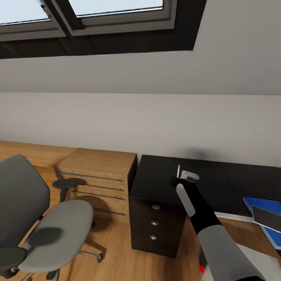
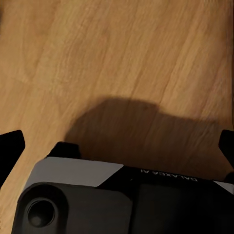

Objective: In the bedroom, organize the workspace by keeping the computer under the desk, ensuring the monitor is on the desk, placing the keyboard on the desk next to the monitor, placing the mouse on the desk next to the keyboard, moving the folder from the swivel chair onto the desk next to the mouse, stacking the notebook on top of the folder with the pen on top of the notebook, and positioning the swivel chair next to the desk.

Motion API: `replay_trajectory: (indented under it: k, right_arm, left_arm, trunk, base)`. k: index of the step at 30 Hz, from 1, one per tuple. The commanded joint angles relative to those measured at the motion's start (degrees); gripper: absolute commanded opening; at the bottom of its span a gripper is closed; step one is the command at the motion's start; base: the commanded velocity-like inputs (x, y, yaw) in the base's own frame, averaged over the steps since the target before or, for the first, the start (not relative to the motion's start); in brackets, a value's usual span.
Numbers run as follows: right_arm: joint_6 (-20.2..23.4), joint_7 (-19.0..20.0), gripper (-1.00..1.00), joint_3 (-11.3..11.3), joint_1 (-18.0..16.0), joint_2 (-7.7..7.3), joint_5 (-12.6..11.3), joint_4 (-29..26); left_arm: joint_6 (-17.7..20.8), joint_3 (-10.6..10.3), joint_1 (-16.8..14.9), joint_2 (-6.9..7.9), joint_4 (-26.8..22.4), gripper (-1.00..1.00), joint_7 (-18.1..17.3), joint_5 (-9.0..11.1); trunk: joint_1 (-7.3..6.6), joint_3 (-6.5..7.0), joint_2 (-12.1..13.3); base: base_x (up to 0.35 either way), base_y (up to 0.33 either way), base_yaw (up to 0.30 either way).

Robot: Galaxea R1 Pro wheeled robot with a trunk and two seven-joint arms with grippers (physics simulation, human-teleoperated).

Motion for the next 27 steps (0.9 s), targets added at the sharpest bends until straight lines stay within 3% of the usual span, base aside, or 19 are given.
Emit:
replay_trajectory:
  k: [1, 7, 17, 24, 27]
  right_arm:
    - [0.03, -0.55, -1.00, 0.13, -0.06, -0.01, -0.59, -0.04]
    - [-0.04, -0.56, -1.00, 0.20, -0.06, 0.05, -0.64, -0.12]
    - [-0.05, -0.55, -1.00, 0.19, -0.06, 0.04, -0.64, -0.13]
    - [0.01, -0.41, -1.00, -0.17, -0.06, -0.42, -0.60, -0.08]
    - [0.17, -0.31, -1.00, -1.41, -0.06, -0.99, -0.62, -0.05]
  left_arm:
    - [-0.04, -0.32, -0.03, 0.04, -0.14, 1.00, 0.49, 0.31]
    - [-3.73, -0.32, -0.03, -0.02, -0.05, 1.00, 0.48, 0.37]
    - [-4.39, -0.32, -0.03, -0.03, -0.04, 1.00, 0.55, 0.44]
    - [-4.68, -0.32, -0.03, -0.03, -0.04, 1.00, 0.81, 0.46]
    - [-5.89, -0.44, -0.03, -0.03, -0.01, 1.00, 0.83, 0.46]
  trunk:
    - [0.00, -0.08, -0.04]
    - [0.00, -0.12, -0.04]
    - [0.00, -0.13, -0.04]
    - [0.00, -0.13, -0.04]
    - [0.00, -0.13, -0.04]
  base:
    - [0.000, 0.000, -0.264]
    - [0.000, 0.000, -0.081]
    - [0.000, 0.000, -0.011]
    - [0.000, 0.000, -0.250]
    - [0.000, 0.000, -0.294]
